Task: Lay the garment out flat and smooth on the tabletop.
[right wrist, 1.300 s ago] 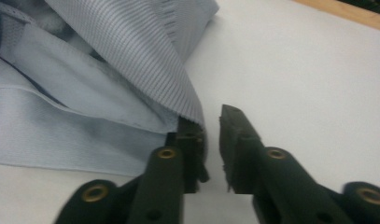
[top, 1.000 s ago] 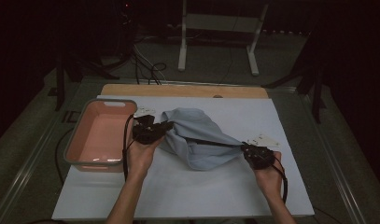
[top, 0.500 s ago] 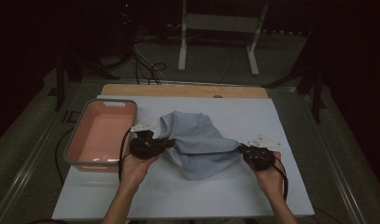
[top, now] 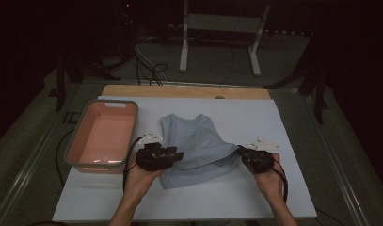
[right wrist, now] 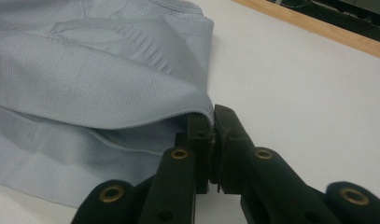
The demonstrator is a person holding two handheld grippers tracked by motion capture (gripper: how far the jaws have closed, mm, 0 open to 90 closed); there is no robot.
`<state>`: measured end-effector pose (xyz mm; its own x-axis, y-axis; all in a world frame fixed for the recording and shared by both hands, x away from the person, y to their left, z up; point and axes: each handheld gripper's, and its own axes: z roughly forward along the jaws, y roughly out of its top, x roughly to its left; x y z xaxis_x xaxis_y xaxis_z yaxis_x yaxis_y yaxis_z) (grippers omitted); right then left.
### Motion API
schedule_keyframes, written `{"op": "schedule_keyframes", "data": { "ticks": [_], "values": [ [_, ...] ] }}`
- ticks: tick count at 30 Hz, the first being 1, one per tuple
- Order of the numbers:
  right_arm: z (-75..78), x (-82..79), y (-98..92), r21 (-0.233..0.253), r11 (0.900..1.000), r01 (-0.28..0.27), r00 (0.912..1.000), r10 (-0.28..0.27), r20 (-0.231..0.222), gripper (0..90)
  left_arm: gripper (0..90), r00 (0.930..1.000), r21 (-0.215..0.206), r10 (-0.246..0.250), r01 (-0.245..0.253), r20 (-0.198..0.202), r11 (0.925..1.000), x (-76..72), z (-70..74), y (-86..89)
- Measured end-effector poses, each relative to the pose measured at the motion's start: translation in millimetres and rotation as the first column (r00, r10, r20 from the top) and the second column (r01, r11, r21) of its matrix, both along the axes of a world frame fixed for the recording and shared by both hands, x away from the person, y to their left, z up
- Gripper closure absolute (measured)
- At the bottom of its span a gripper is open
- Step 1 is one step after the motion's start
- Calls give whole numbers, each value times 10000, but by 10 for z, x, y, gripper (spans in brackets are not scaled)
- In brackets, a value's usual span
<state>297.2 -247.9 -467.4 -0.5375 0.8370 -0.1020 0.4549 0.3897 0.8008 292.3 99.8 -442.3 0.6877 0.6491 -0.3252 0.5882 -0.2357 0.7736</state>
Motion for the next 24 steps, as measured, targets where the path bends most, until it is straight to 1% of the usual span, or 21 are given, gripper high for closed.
{"op": "schedule_keyframes", "data": {
  "ticks": [2,3,4,6,8,10,11,13,16,18,19,20,21,22,23,24],
  "values": [
    [-1,1,-5,-16,10000,33,10000,-33,7,859,590,9999,172,-28,30,-107,9998,-5,-59,-25],
    [-3,2,-6,-9,10000,41,10000,-41,7,858,589,9999,172,-28,30,-107,9998,-5,-59,-25],
    [-3,3,-7,5,10000,57,10000,-57,-4,858,584,9998,281,-39,44,-194,9996,-10,-100,-35],
    [-4,4,-8,3,10000,64,10000,-64,-10,858,574,9997,326,-21,29,-231,9995,-14,-120,-39],
    [-9,6,-10,19,10000,49,10000,-49,-12,857,567,9995,531,6,11,-307,9986,-30,-177,-47],
    [-9,6,-11,16,10000,50,10000,-50,-10,857,564,9995,596,17,2,-323,9982,-35,-195,-46],
    [-8,5,-12,27,10000,64,10000,-64,-17,856,564,9993,713,22,4,-360,9975,-42,-228,-38],
    [-9,6,-12,28,10000,51,10000,-51,-18,857,560,9991,722,37,-6,-419,9974,-43,-246,-31],
    [-8,4,-11,32,10000,43,10000,-43,-13,854,559,9986,1010,62,-9,-523,9949,-42,-323,-12],
    [-8,5,-13,57,10000,44,10000,-44,-27,851,561,9980,1317,142,-59,-624,9913,-38,-399,-10],
    [-8,5,-13,60,10000,37,10000,-36,-25,851,561,9980,1317,142,-59,-624,9913,-38,-399,-10],
    [-8,5,-13,57,10000,30,10000,-30,-23,851,562,9975,1587,218,-109,-673,9873,-31,-450,-15],
    [-8,5,-13,57,10000,30,10000,-30,-23,851,563,9975,1587,218,-109,-673,9873,-31,-450,-15],
    [-9,4,-9,77,10000,25,10000,-25,-39,849,564,9976,1854,294,-174,-626,9825,-24,-486,-21],
    [-10,5,-9,64,10000,15,10000,-15,-25,848,564,9975,2158,334,-192,-627,9762,-15,-514,-30],
    [-10,4,-7,45,10000,18,10000,-18,-13,847,566,9974,2334,363,-209,-620,9722,-11,-534,-40]
  ]
}}
